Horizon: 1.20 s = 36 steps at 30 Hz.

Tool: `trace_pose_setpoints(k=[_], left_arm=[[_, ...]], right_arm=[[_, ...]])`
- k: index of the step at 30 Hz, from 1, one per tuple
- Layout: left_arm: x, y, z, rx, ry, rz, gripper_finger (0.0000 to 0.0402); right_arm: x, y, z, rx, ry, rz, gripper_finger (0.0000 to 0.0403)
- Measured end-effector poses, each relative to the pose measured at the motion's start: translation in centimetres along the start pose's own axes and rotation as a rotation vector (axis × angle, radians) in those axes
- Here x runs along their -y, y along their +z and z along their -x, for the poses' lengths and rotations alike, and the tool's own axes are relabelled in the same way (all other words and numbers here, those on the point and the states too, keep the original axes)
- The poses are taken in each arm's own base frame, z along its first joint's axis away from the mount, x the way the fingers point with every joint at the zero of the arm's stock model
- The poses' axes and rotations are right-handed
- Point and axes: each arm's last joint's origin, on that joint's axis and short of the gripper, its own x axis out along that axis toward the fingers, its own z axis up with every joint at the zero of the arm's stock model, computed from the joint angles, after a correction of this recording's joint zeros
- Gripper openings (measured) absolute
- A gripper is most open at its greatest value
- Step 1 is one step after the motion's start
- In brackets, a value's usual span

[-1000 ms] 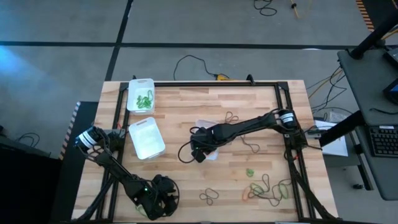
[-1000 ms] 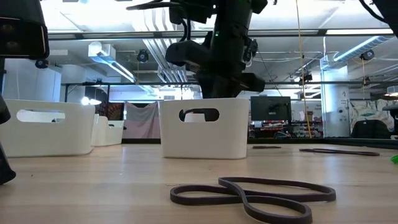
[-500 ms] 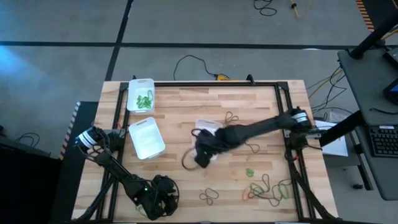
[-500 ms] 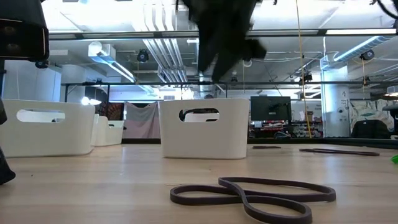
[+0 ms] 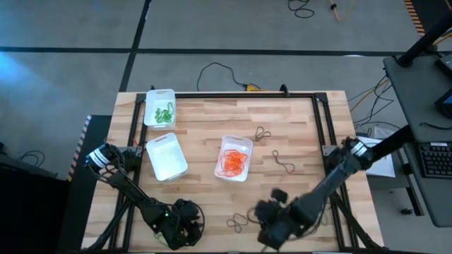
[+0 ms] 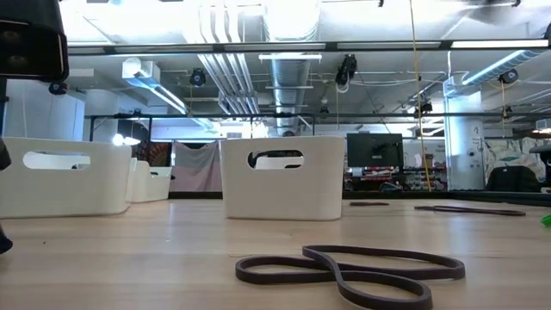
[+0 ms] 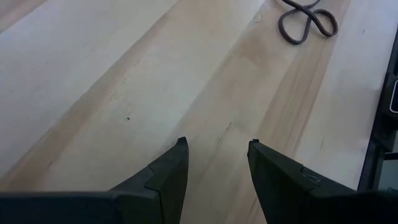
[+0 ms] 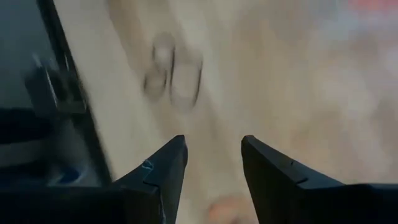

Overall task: Sort rubber bands into baskets
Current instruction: Put the orange rubber band into the bottom right white bin

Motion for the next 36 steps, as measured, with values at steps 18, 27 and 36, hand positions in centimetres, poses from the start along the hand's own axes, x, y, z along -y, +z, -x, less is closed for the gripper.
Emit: trace_pose_setpoints(k=[18,27,36], left_arm=[[-0.1,1.3,-0.6,0.04,0.015,-0.003,0.0153],[-0.2,1.6,-0.8,0.051,0.024,0.012,0.0153],[-0.3,1.7,-0.8,0.059,0.027,0.016,0.0153]], right_arm=[[0.5,-6.6,-9.2,-0.482,-0.122,-0.234,0.0125],[0.7,-6.3,-10.4,-0.569,-0.077,-0.164,0.006],[0.1,-4.8,-9.6,-0.544,-0.019,-0.169,0.001]])
